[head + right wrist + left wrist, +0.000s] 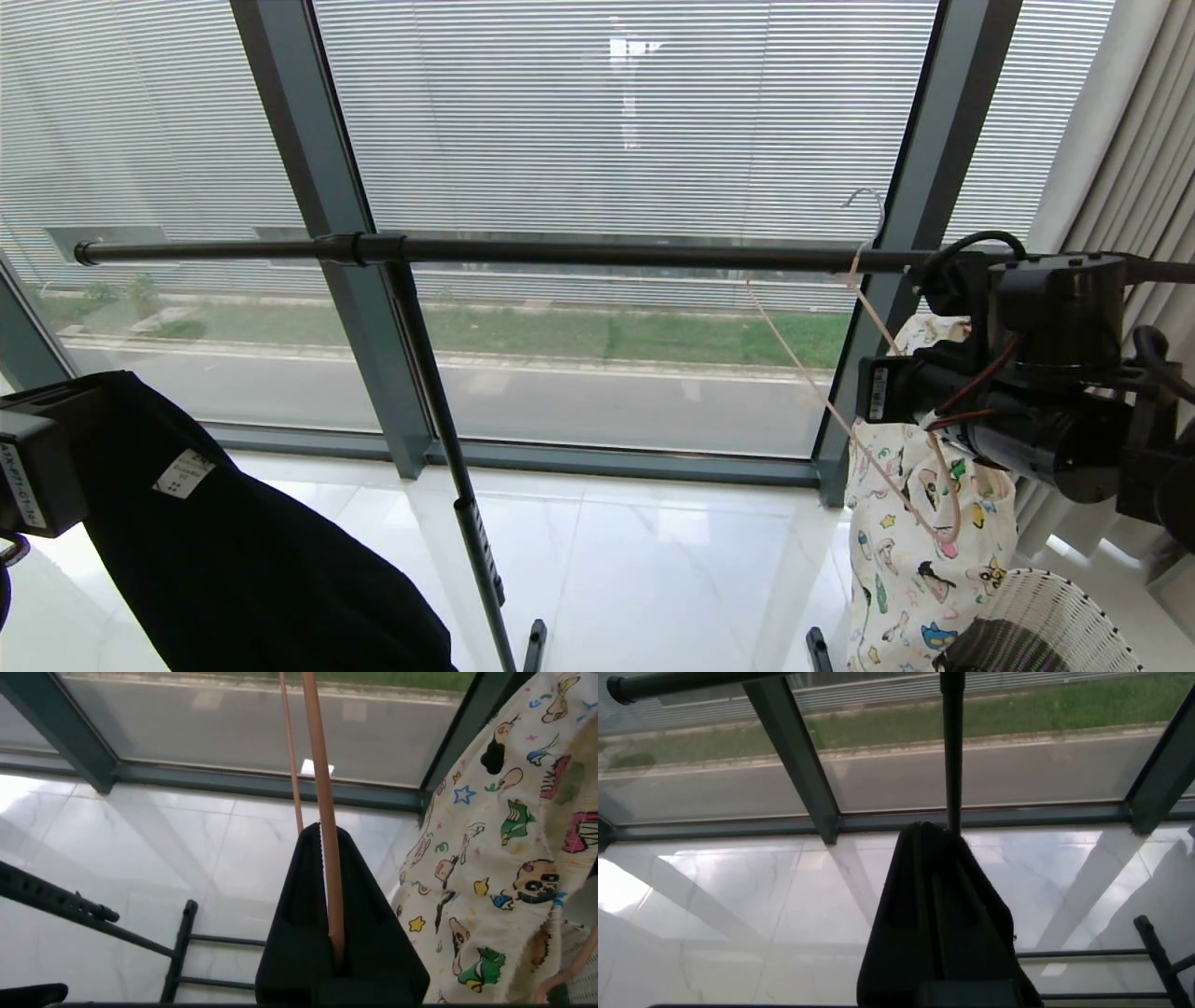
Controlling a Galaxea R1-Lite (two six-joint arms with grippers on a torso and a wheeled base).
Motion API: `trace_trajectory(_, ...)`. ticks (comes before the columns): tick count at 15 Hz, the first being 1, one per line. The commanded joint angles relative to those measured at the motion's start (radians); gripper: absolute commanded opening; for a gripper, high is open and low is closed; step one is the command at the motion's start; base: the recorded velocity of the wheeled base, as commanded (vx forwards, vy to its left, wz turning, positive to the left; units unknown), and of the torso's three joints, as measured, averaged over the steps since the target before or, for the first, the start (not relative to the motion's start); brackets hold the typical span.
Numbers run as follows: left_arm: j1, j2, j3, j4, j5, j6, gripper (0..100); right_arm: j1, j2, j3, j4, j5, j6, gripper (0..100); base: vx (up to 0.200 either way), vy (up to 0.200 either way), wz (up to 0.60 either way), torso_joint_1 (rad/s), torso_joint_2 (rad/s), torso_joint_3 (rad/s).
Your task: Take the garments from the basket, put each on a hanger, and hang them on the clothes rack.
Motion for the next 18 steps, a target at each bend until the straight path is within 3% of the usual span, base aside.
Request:
trace_trajectory(1,0.000,-0.003,0.000,-0.001,0.000,0.001,0,0.027,-0.071,0.060,-0.008,0.000,-0.012,0,0.000,0.000,0.00,0.000,0.00,0.000)
trace_trajectory(4,0.000,-0.003,0.008,-0.001,0.003,0.001,0,0.069,-0.162,0.123,-0.019,0.000,-0.022,0,0.000,0.000,0.00,0.000,0.00,0.000)
trace_trajectory(6,0.001,-0.003,0.012,-0.001,0.006,0.001,0,0.076,-0.214,0.162,-0.019,0.006,-0.080,0,0.000,0.000,0.00,0.000,0.00,0.000)
trace_trajectory(9,0.001,0.000,0.012,-0.001,0.006,0.001,0,0.084,-0.275,0.215,-0.016,0.022,-0.103,0,-0.200,0.000,0.00,0.007,0.00,0.006)
trace_trajectory(18,-0.005,0.003,0.028,-0.001,0.006,0.019,0,0.274,-0.379,0.343,0.021,0.025,-0.101,0,-0.200,0.000,0.00,-0.001,0.00,0.004)
